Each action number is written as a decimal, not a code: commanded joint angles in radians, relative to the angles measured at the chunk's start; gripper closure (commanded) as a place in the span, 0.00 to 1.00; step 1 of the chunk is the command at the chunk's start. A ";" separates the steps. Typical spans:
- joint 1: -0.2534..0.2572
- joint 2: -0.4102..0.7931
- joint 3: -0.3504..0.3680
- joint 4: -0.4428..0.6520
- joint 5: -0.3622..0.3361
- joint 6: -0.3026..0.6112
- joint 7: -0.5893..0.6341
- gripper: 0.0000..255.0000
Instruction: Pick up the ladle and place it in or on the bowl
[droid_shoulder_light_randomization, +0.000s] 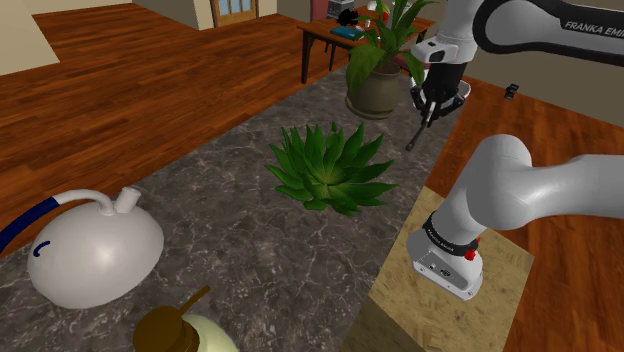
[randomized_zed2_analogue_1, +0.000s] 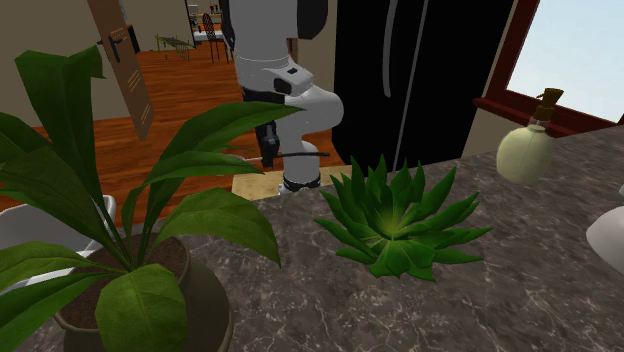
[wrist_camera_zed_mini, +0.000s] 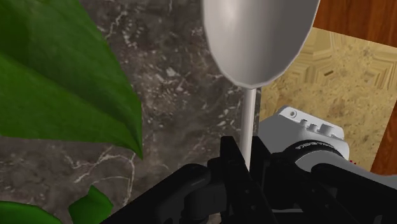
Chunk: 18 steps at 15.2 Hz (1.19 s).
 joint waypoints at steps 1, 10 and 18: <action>0.004 0.002 0.013 0.028 0.012 -0.027 -0.002 1.00; 0.012 0.057 -0.012 0.154 -0.004 -0.083 -0.054 1.00; 0.034 0.214 -0.231 0.325 -0.146 -0.021 -0.227 1.00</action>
